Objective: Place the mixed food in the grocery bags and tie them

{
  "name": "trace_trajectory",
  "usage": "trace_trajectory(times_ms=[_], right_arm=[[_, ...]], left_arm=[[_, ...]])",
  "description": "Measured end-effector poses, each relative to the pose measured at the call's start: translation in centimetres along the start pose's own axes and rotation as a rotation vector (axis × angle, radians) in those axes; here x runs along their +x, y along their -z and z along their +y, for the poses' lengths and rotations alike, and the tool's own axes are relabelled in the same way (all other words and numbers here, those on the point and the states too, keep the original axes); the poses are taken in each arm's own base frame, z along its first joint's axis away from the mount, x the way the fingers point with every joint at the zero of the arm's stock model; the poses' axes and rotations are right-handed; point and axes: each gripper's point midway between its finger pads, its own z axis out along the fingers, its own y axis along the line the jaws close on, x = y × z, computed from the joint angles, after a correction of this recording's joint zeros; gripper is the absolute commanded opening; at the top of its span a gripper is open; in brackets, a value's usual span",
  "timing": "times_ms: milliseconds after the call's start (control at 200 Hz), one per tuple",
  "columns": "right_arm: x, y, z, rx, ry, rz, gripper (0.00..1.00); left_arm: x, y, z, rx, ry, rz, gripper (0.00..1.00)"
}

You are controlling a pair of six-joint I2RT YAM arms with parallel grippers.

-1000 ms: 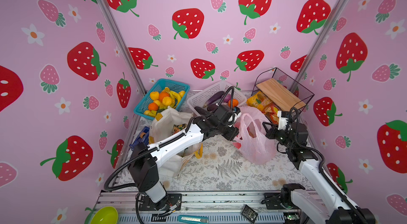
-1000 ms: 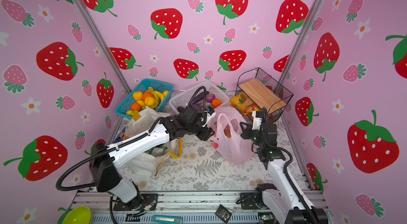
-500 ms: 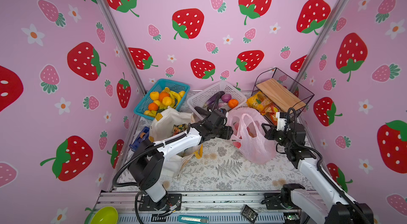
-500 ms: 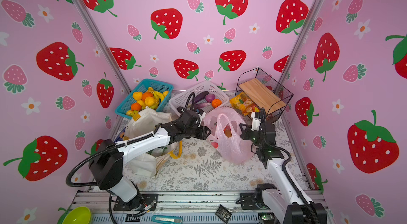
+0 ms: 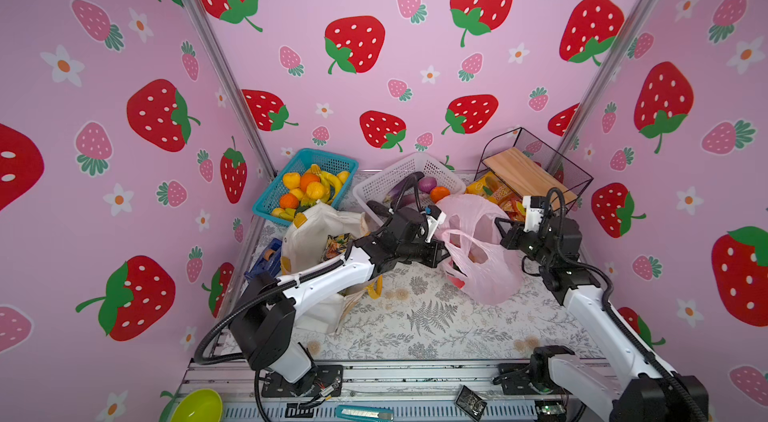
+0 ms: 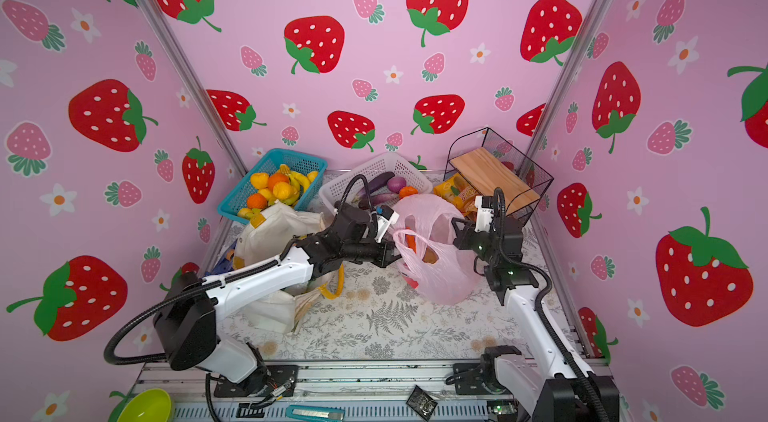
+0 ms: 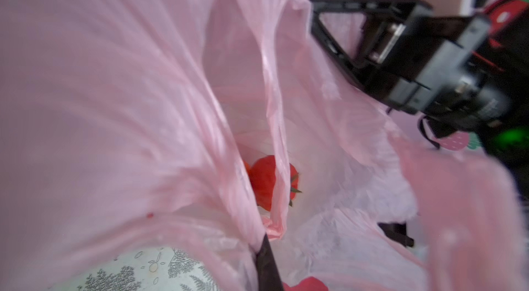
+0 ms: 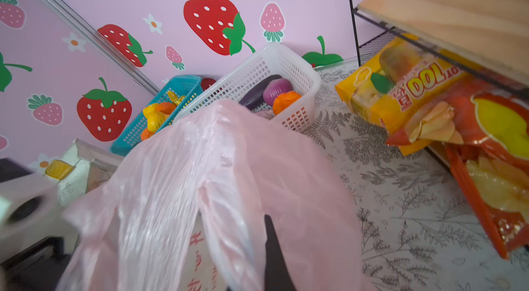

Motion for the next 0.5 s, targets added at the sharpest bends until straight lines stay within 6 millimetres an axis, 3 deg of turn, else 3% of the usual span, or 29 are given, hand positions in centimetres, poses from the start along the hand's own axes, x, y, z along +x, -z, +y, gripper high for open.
trace_trajectory(times_ms=[120,205,330,500], right_arm=[[-2.1,-1.7,2.4,-0.056,0.042,-0.003,0.0],[-2.5,-3.6,3.8,-0.093,0.061,0.024,0.0],[-1.3,-7.5,5.5,-0.14,0.091,0.11,0.07],[1.3,-11.0,5.9,-0.143,0.125,0.225,0.43]], left_arm=[[0.4,1.5,-4.5,0.118,-0.077,-0.025,0.02],[1.0,2.2,-5.6,0.151,-0.095,-0.044,0.02],[1.7,2.4,-4.2,0.117,-0.048,-0.1,0.01],[2.0,1.8,-1.3,0.029,0.087,-0.173,0.0]])
